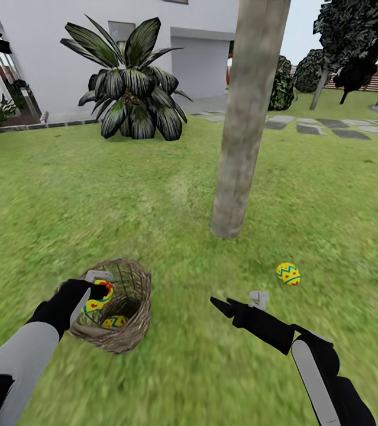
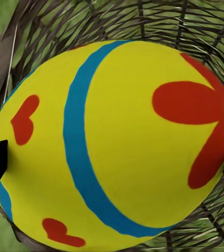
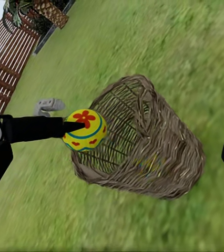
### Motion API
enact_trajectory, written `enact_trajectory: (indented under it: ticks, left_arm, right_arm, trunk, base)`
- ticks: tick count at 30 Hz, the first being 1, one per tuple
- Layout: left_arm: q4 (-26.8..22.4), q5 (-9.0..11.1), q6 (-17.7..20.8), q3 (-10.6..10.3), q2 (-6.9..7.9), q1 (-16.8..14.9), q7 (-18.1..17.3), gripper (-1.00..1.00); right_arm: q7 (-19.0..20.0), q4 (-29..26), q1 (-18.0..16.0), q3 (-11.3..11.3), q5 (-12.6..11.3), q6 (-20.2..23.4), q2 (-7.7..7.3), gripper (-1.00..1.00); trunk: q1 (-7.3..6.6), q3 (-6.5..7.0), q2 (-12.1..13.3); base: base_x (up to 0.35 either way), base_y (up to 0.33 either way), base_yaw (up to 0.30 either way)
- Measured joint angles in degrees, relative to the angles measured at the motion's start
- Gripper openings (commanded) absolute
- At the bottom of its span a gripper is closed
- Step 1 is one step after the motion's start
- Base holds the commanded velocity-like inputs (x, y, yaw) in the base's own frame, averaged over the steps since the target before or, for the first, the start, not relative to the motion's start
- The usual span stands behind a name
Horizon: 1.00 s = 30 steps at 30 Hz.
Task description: Take the three Easter eggs out of the wicker basket on the lawn in the garden, then place them on the lawn next to a single tree (choose any tree) so that all three eggs are next to the same tree and none are left in the basket.
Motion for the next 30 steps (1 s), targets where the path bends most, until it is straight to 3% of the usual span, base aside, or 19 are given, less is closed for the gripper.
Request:
enact_trajectory:
  ticks: [10, 15, 24, 30]
  left_arm:
    - [0.0, 0.4, 2.6, 0.2, 0.39, 0.0, -1.0, -1.00]
    - [-0.1, 0.5, 5.1, 0.2, 0.51, 0.0, -6.5, -1.00]
    - [-0.1, 0.6, 7.3, 0.3, 0.65, 0.0, -8.5, -1.00]
    - [-2.5, 0.6, 9.4, 0.4, 0.70, 0.0, -14.4, -1.00]
  right_arm:
    - [0.0, 0.0, 0.0, 0.1, 0.0, 0.0, -0.02, 1.00]
    - [0.0, 0.0, 0.0, 0.1, 0.0, 0.0, 0.01, 1.00]
    - [0.0, 0.0, 0.0, 0.2, 0.0, 0.0, 0.02, 1.00]
    - [0.0, 0.0, 0.0, 0.3, 0.0, 0.0, 0.02, 1.00]
  trunk:
    - [-2.20, 1.80, 4.0]
    - [-3.30, 2.69, 6.0]
    - [-5.27, 4.31, 9.6]
    - [-5.71, 4.67, 10.4]
  base:
    - [0.000, 0.000, 0.000]
    - [0.000, 0.000, 0.000]
    - [0.000, 0.000, 0.000]
    - [0.000, 0.000, 0.000]
